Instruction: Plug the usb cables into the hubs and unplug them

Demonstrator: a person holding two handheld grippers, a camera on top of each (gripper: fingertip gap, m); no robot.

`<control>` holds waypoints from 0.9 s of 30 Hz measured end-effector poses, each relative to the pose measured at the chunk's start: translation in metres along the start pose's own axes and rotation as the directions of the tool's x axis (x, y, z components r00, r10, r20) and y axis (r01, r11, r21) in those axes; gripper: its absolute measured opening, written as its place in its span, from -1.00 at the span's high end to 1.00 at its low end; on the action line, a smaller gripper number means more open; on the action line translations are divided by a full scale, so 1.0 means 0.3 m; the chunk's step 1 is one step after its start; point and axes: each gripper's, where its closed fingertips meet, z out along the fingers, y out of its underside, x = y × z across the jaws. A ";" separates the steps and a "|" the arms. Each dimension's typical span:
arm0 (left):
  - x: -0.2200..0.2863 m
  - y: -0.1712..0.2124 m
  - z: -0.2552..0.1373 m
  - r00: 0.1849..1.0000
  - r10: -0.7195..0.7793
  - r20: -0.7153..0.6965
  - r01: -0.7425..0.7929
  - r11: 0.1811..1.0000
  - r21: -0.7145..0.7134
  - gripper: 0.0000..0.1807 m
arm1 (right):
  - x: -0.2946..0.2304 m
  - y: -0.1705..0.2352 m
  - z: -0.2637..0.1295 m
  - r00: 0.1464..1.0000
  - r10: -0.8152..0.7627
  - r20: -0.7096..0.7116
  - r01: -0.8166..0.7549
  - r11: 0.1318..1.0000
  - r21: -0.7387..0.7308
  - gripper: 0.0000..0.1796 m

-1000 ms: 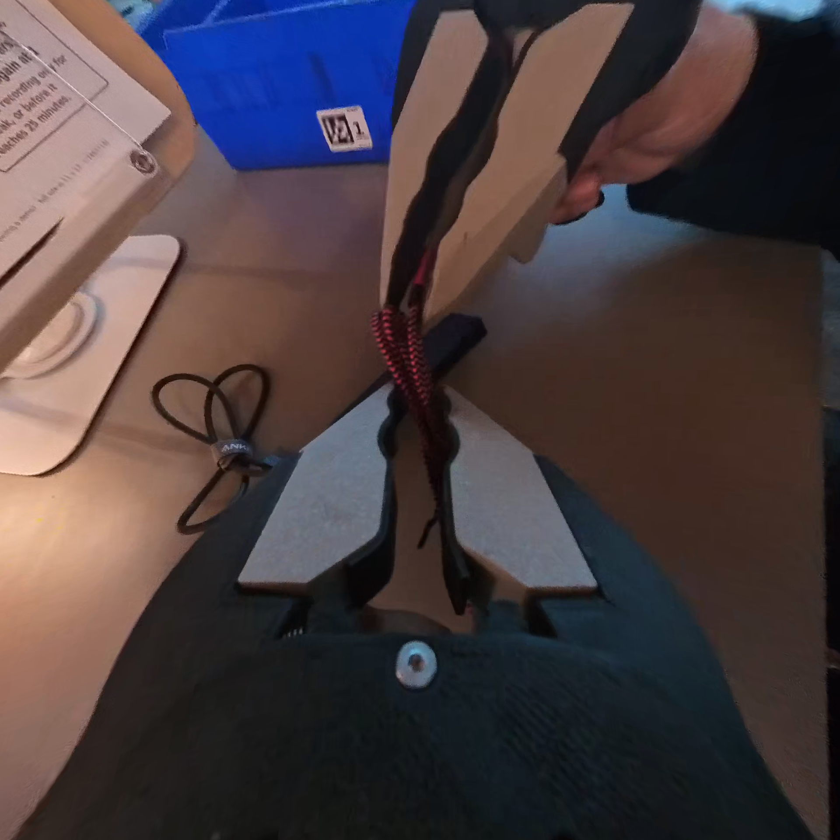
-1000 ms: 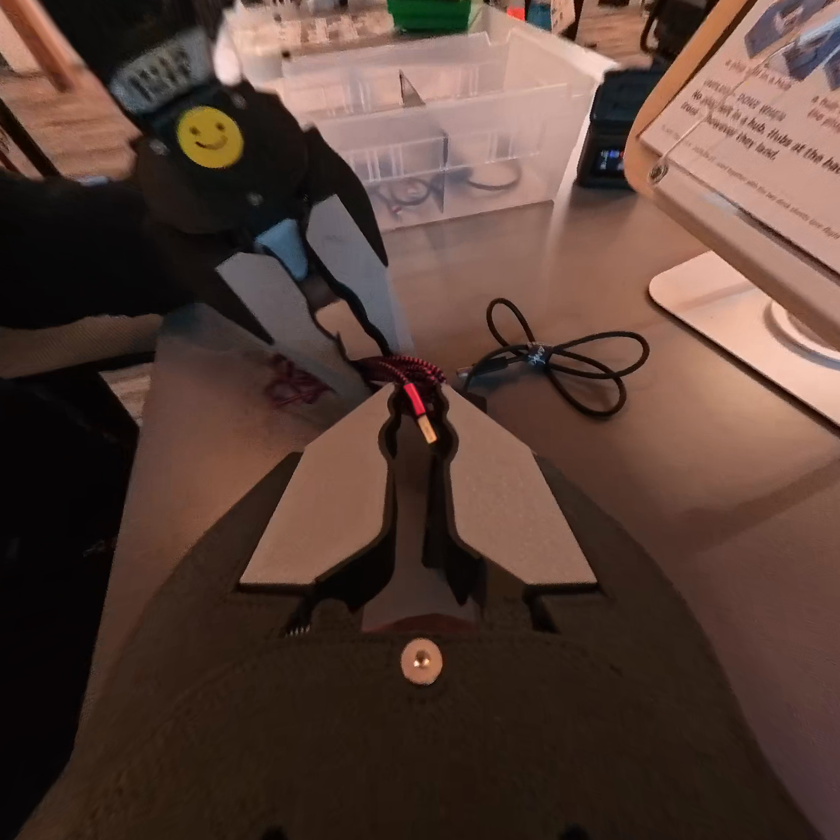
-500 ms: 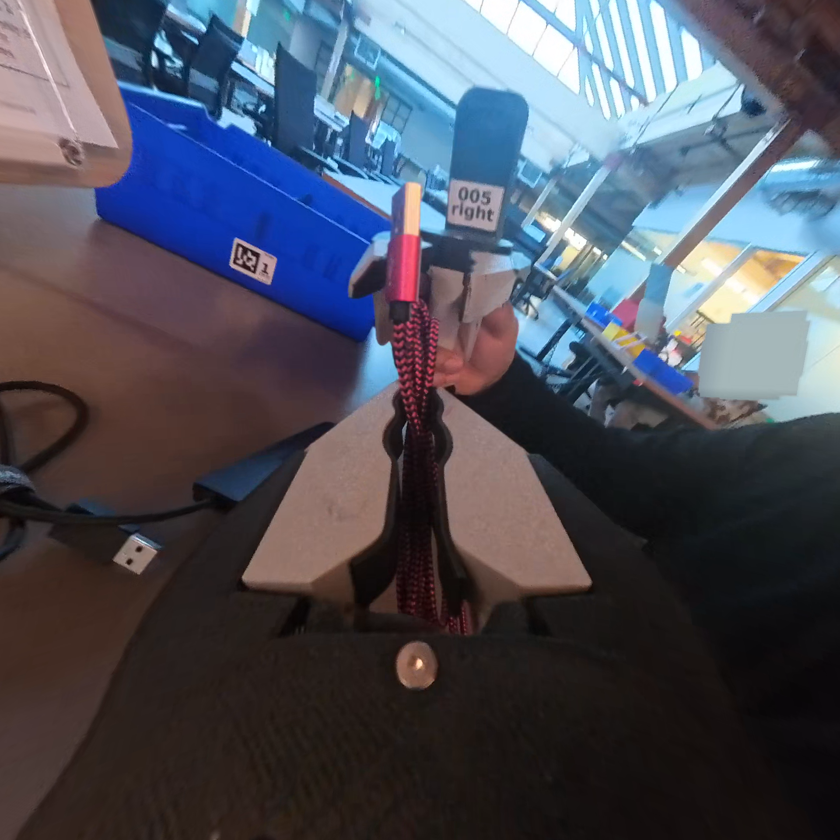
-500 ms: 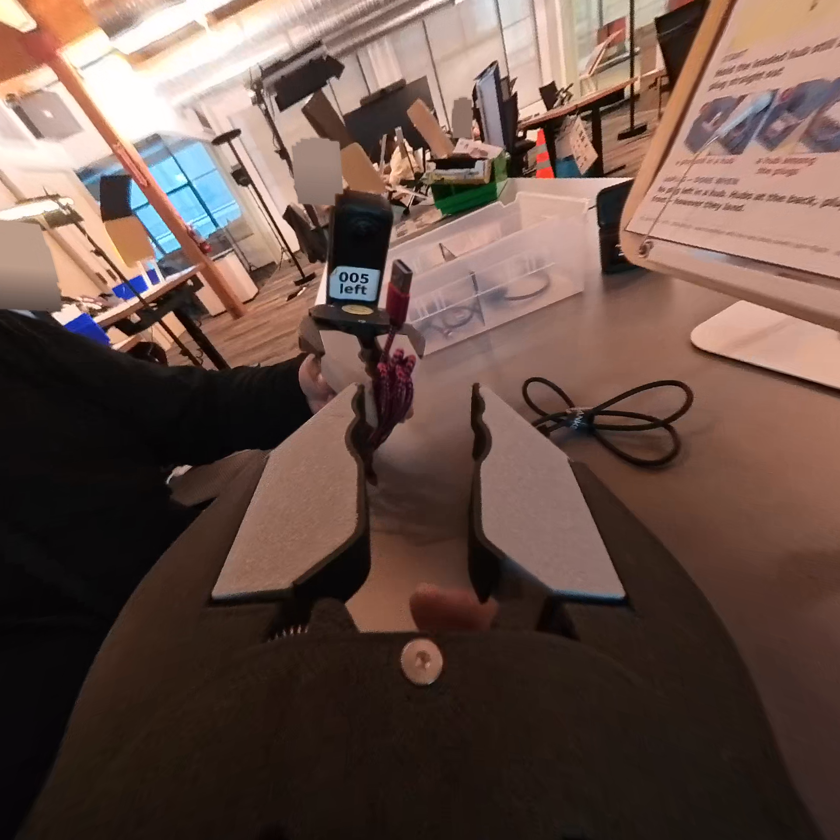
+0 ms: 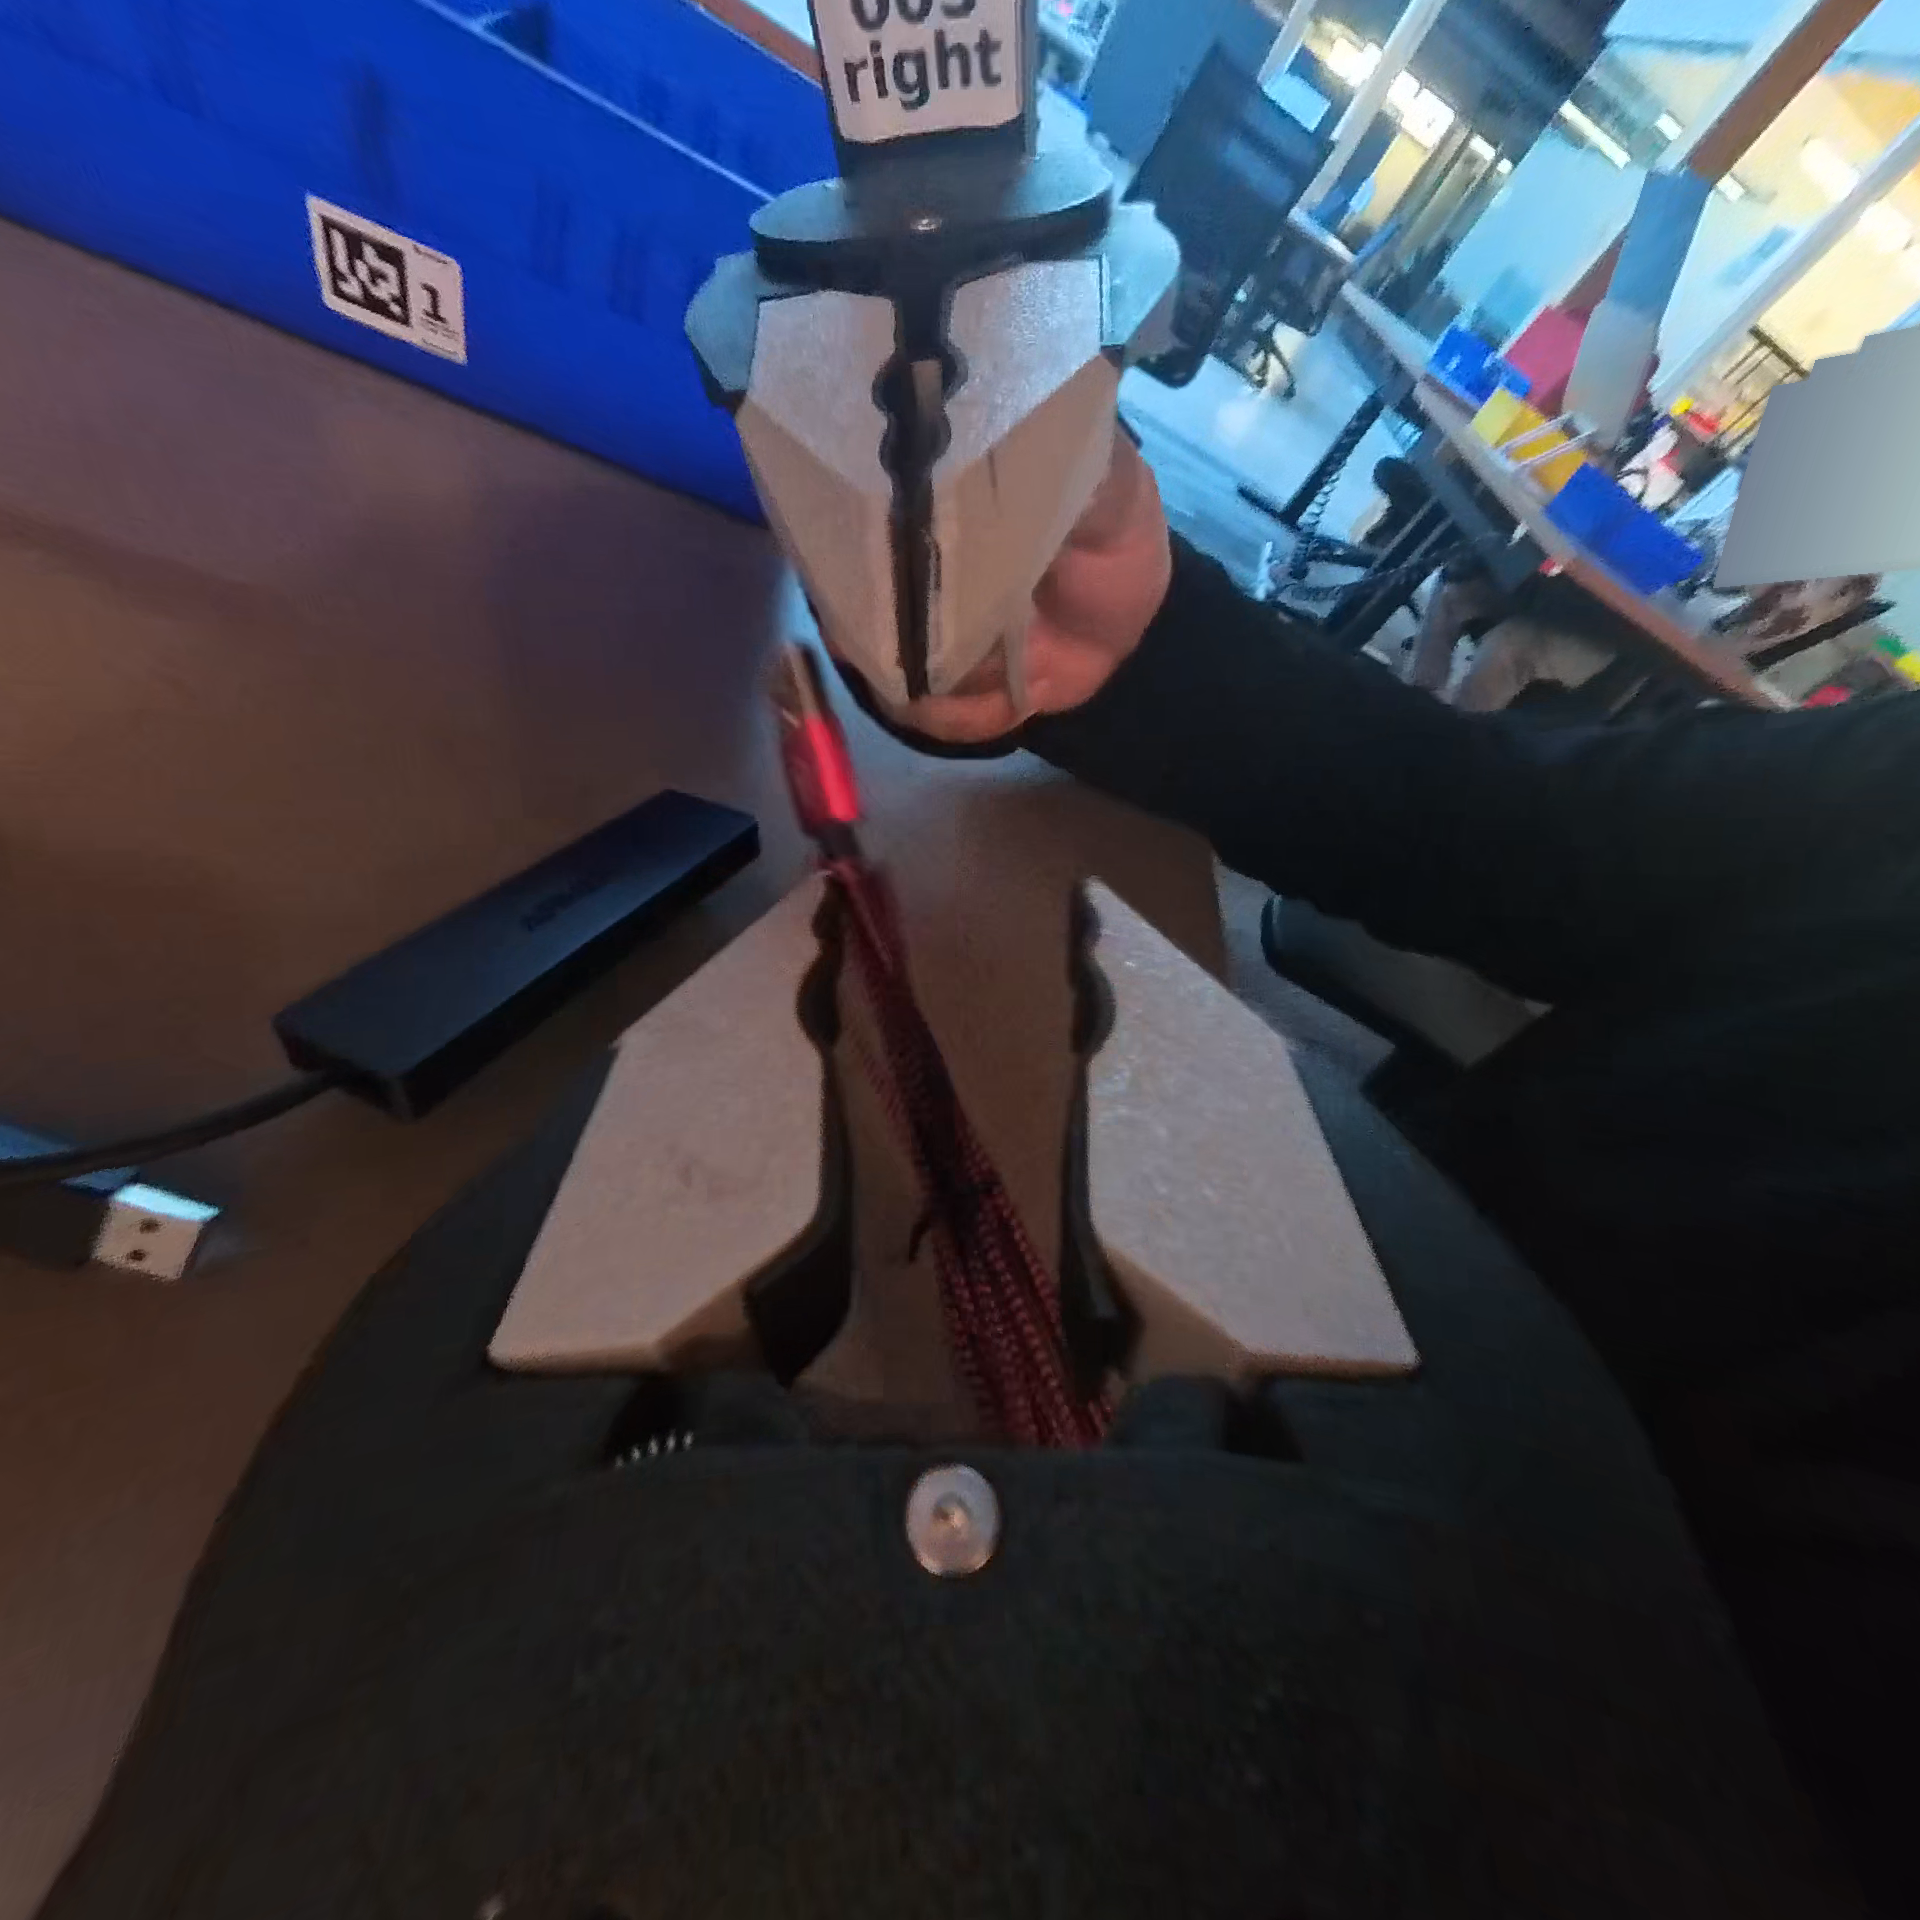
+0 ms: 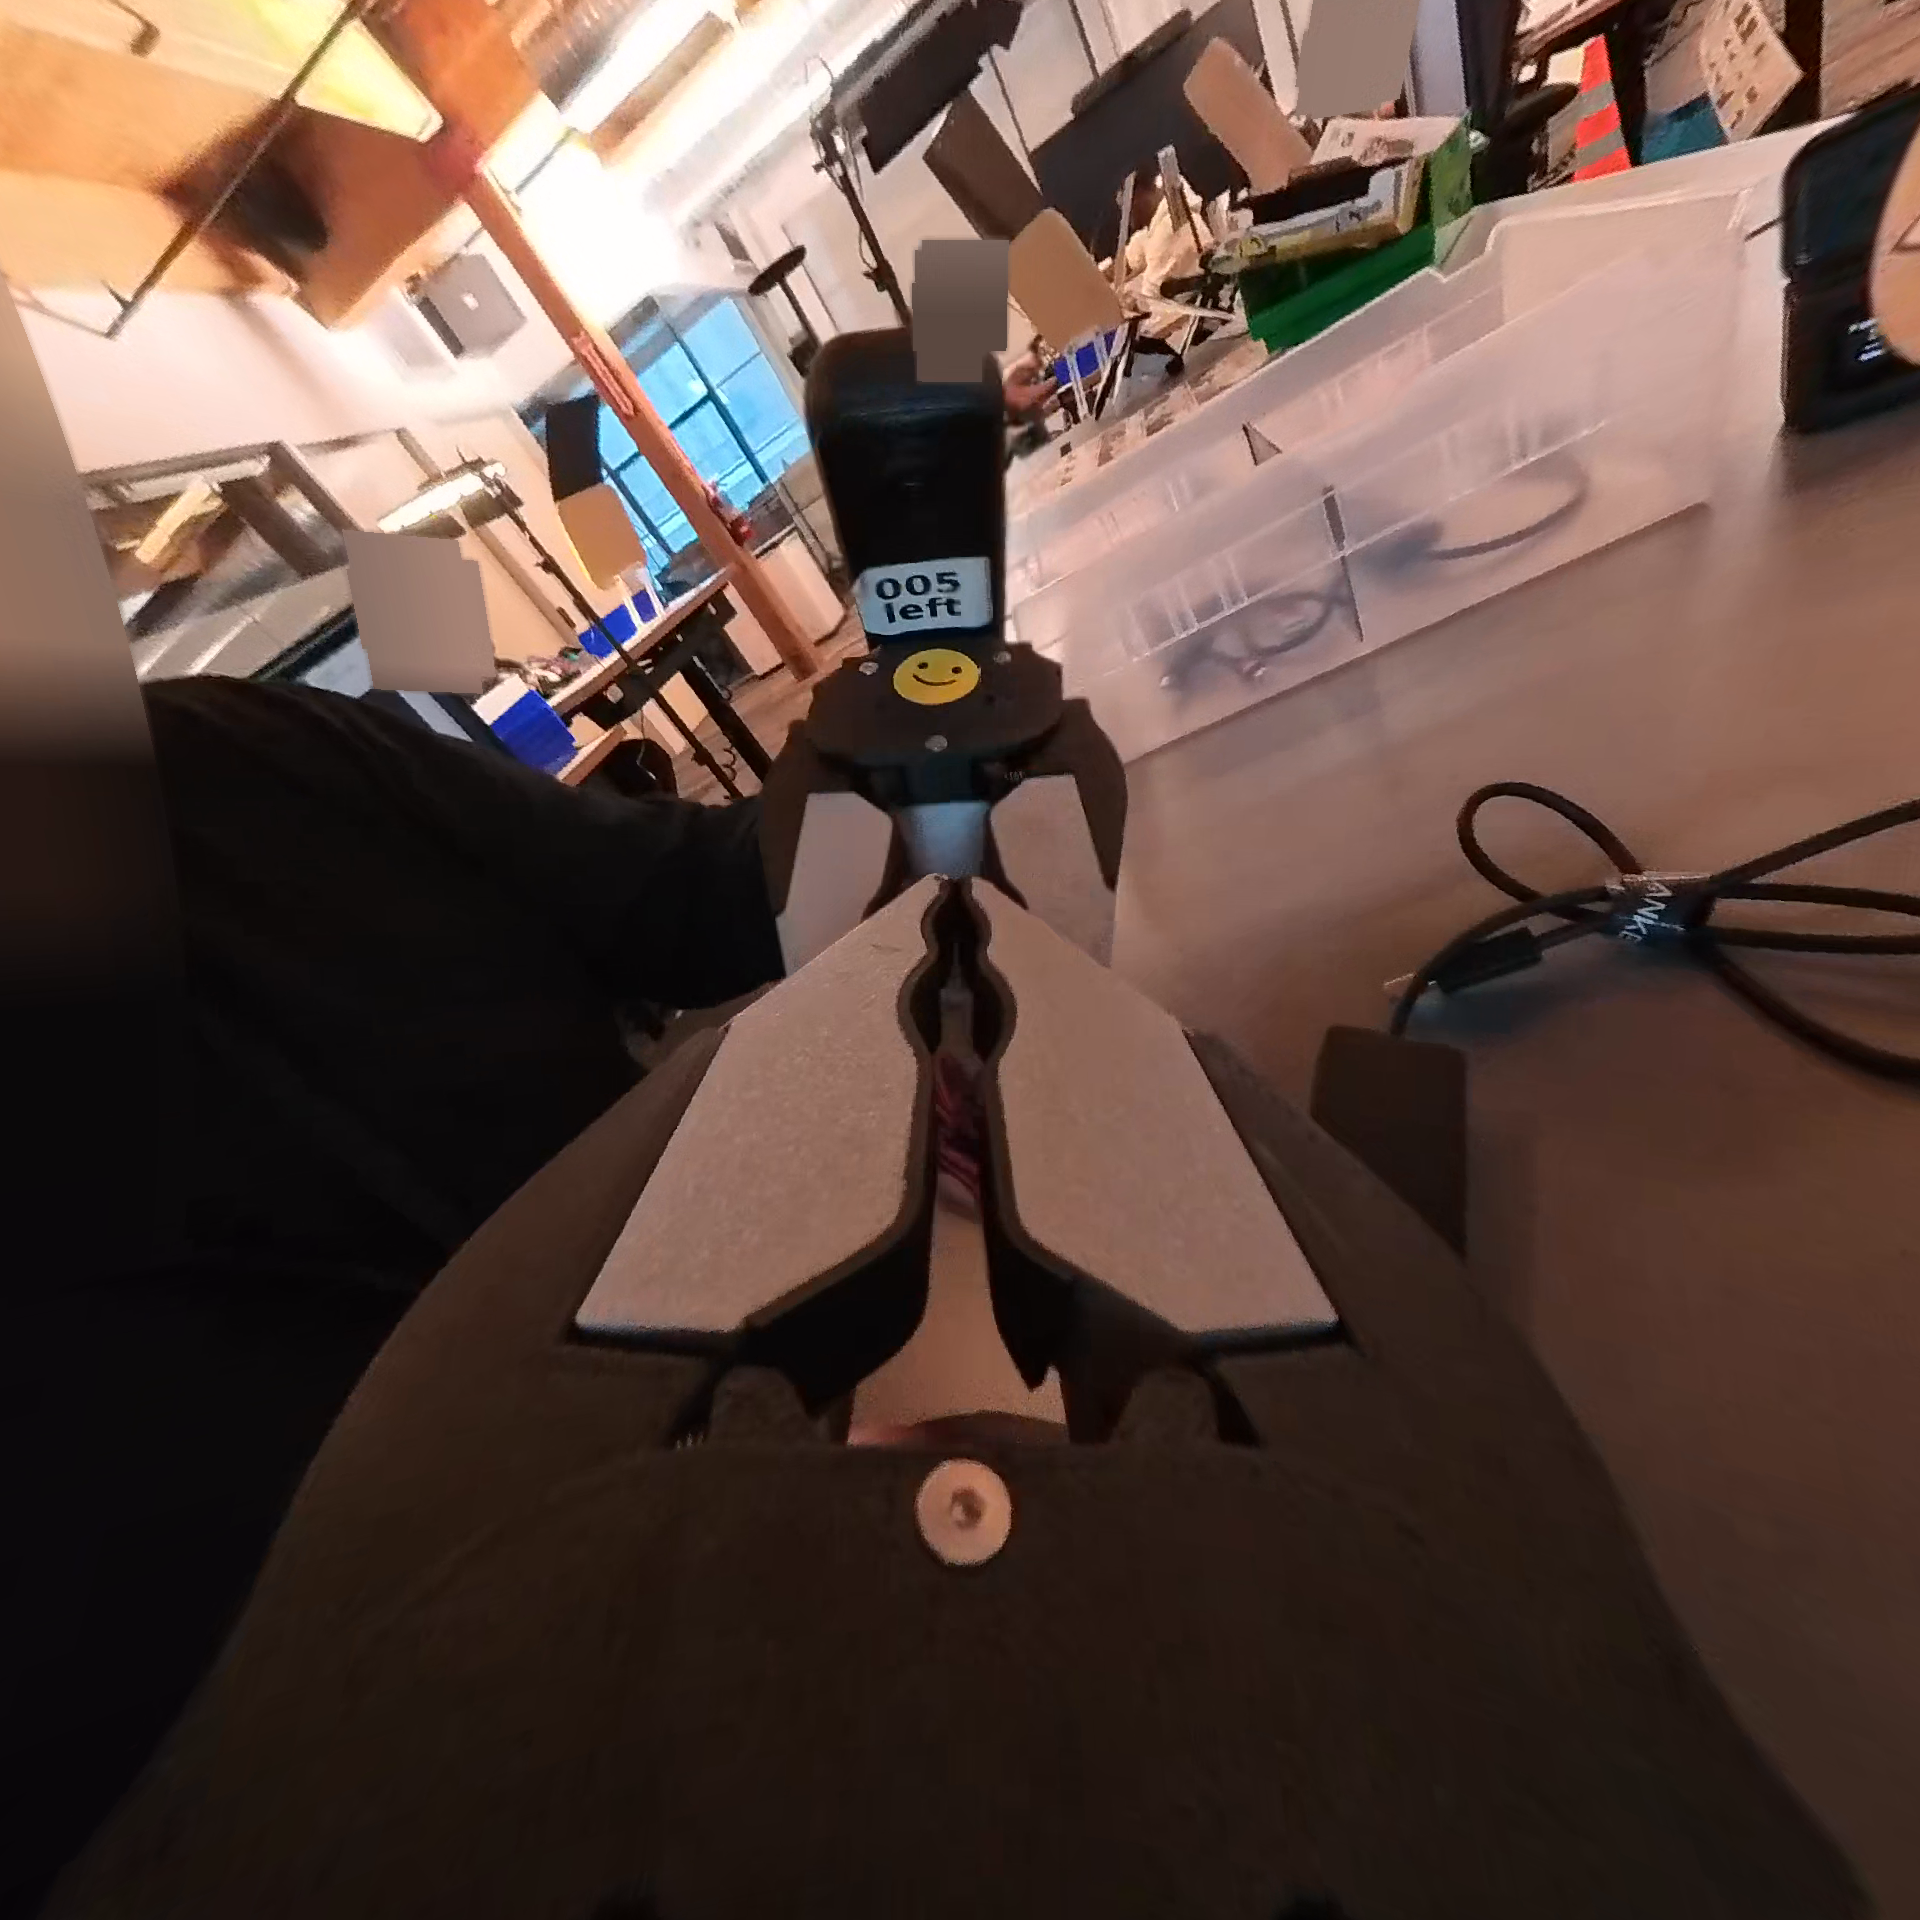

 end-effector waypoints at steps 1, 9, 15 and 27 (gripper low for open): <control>-0.003 -0.006 -0.015 0.999 0.032 0.016 -0.032 0.999 0.006 0.79 | 0.008 -0.004 -0.010 1.000 -0.004 -0.020 0.005 1.000 0.004 1.00; -0.052 -0.022 -0.028 0.989 0.091 0.117 -0.096 0.995 0.036 0.99 | 0.077 -0.050 -0.076 0.993 0.054 -0.104 -0.043 0.994 0.098 1.00; -0.040 -0.175 -0.151 0.998 -0.054 -0.009 0.054 0.946 0.318 0.99 | 0.034 -0.106 -0.103 0.997 0.004 -0.074 0.010 0.982 0.186 0.81; -0.013 -0.061 -0.012 1.000 -0.023 -0.005 0.023 0.993 0.112 0.78 | -0.010 0.040 -0.011 0.996 -0.082 -0.030 0.079 0.992 -0.101 0.97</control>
